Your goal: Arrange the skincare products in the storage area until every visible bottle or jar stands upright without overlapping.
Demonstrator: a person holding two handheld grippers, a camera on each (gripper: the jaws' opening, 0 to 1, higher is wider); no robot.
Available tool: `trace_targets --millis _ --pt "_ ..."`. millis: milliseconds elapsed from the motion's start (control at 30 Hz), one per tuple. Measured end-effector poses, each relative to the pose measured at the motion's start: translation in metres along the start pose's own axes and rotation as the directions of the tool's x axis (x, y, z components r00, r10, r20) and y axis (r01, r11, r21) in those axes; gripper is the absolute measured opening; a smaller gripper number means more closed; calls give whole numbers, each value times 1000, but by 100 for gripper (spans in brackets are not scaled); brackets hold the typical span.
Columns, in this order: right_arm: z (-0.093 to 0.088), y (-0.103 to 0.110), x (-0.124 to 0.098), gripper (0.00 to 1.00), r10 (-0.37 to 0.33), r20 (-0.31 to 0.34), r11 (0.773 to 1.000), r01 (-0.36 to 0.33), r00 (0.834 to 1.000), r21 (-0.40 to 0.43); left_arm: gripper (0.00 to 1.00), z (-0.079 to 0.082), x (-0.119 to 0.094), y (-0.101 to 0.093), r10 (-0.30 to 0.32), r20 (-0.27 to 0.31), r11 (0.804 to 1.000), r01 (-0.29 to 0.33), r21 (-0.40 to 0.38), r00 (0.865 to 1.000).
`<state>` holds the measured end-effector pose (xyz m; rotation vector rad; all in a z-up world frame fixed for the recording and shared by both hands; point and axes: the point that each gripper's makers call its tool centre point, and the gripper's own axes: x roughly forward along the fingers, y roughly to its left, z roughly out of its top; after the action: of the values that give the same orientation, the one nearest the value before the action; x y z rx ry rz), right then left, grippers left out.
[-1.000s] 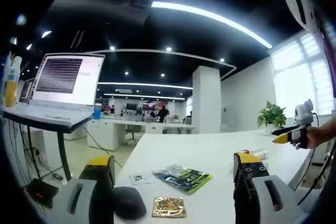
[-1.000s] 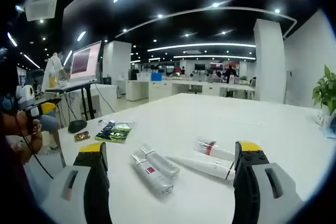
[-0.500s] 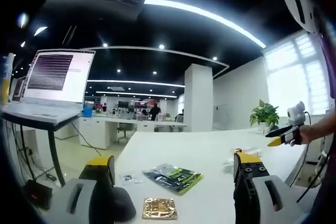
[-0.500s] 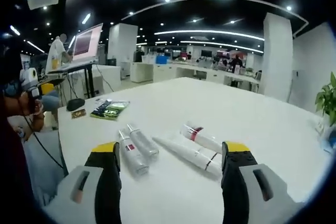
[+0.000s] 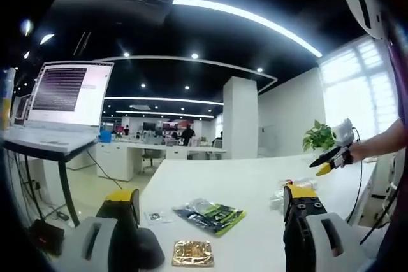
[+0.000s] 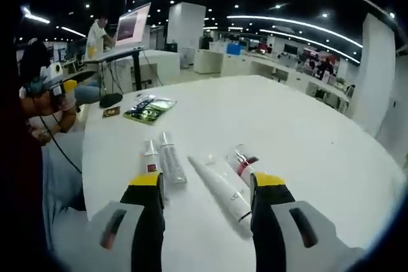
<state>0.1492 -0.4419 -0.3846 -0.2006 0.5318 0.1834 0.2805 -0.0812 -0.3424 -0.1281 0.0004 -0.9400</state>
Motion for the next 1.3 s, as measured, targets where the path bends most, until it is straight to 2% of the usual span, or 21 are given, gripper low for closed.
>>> trace_targets --millis 100,300,433,533,567,733,767,967,1133,1300 --pt "-4 -4 7 51 26 -55 998 -29 998 -59 96 0 1 -1 -7 -5 1000 7 9 1000" --pt "-11 -9 21 45 107 -156 989 -121 982 -81 96 -1 2 1 -9 -12 1000 9 20 1000" --pt "-16 -11 30 41 161 -246 975 -193 956 -113 95 -3 1 2 -7 -20 1000 7 25 1000" --pt "-16 -13 35 39 164 -273 968 -208 948 -141 95 -4 0 3 -4 -23 1000 5 26 1000" --pt "-21 -13 38 39 186 -312 964 -235 932 -128 95 -3 0 2 -2 -21 1000 3 28 1000" --pt "-29 -12 45 39 213 -377 951 -279 901 -130 94 -3 -2 0 4 -22 1000 -3 29 1000" --pt "-33 -12 47 39 217 -400 946 -293 890 -139 94 -3 -3 0 4 -23 1000 -4 27 1000" --pt "-42 -17 54 41 187 -444 943 -287 876 -168 94 -5 -6 0 11 -32 999 -10 32 999" --pt "-51 -19 56 40 181 -483 942 -292 857 -165 93 -6 -6 0 14 -41 999 -13 36 999" --pt "-50 -21 57 38 184 -483 947 -286 856 -147 93 -7 -7 1 20 -41 999 -18 38 999"
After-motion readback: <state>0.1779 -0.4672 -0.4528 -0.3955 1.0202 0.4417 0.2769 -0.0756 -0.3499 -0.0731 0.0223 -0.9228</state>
